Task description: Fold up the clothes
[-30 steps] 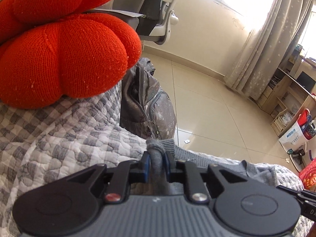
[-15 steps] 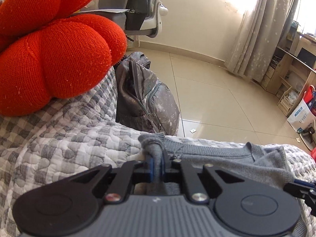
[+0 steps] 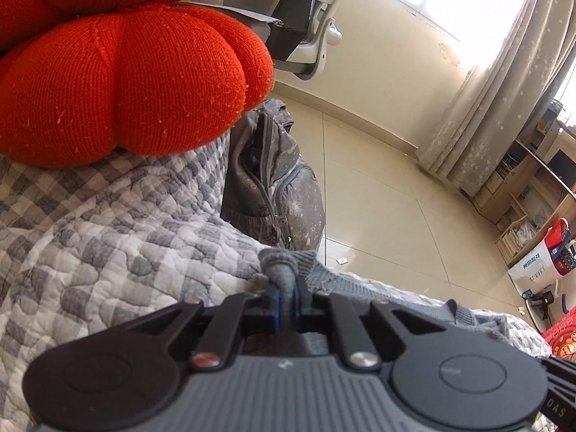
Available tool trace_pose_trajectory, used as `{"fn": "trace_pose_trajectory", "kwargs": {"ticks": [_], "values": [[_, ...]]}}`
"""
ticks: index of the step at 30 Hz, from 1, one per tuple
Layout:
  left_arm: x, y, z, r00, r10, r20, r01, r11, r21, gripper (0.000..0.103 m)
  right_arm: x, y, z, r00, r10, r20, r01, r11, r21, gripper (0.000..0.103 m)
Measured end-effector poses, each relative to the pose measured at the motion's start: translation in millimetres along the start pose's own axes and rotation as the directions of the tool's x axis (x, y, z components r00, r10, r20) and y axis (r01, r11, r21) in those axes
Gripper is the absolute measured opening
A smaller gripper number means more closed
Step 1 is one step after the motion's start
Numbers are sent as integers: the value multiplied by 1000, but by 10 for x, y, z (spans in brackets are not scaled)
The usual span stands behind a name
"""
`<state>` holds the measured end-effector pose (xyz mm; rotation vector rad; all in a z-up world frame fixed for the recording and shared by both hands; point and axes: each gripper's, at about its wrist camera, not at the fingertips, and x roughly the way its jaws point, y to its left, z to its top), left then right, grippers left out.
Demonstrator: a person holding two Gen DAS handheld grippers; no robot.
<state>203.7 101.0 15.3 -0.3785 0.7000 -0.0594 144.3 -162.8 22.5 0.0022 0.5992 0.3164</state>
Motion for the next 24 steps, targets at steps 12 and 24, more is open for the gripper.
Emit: {"fn": "trace_pose_trajectory", "kwargs": {"ticks": [12,24], "values": [[-825,196,47,998,52,36,-54,997,52,47,-728,100,-135,999,15,47,-15,1000,14,45],[-2066,155,-1507,989,-78,-124,100,977,189,47,-1950,1175,-1036,912,392,-122,-404,909,-100,45]]}}
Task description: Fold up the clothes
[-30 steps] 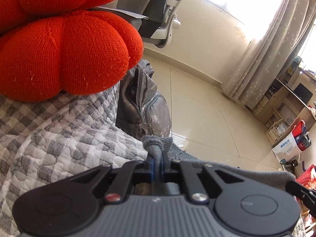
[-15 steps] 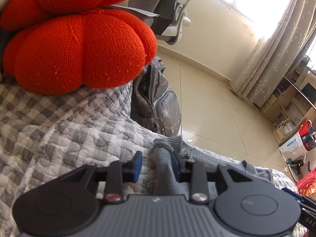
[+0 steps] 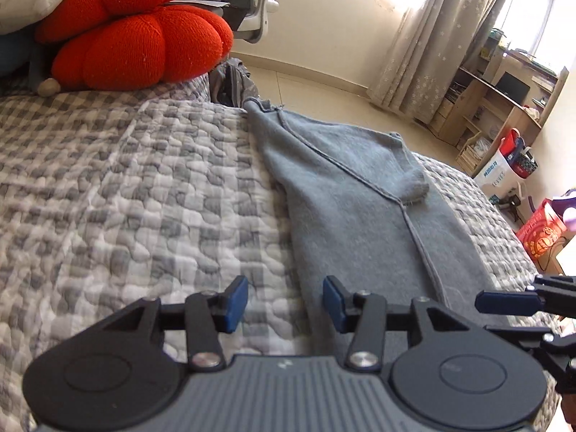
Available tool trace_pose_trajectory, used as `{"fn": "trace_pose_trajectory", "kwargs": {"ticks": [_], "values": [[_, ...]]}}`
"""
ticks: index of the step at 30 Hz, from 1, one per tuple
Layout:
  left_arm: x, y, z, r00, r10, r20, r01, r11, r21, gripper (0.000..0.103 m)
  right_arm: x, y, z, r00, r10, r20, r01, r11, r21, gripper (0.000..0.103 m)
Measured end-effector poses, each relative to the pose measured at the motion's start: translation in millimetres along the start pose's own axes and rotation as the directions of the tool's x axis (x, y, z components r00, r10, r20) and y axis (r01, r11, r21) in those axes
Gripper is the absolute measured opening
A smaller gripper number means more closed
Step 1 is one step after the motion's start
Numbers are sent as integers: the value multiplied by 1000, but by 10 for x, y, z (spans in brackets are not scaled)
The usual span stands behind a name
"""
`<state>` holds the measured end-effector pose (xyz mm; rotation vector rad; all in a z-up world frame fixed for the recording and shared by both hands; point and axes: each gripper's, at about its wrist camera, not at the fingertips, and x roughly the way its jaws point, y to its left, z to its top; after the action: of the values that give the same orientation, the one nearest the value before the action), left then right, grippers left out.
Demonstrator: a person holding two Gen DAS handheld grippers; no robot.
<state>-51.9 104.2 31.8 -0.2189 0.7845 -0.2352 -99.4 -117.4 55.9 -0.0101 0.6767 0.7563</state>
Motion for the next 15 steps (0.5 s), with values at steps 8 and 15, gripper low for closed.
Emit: {"fn": "trace_pose_trajectory", "kwargs": {"ticks": [8,15], "values": [[-326,126,-91,998,34,51,-32,999,-41,47,111,724,-276,994,-12,-110,-17,965,-262,45],[-445,137,-104,997,38,63,-37,999,-12,51,-382,351,-608,980,-125,-153,99,981,-164,45]]}}
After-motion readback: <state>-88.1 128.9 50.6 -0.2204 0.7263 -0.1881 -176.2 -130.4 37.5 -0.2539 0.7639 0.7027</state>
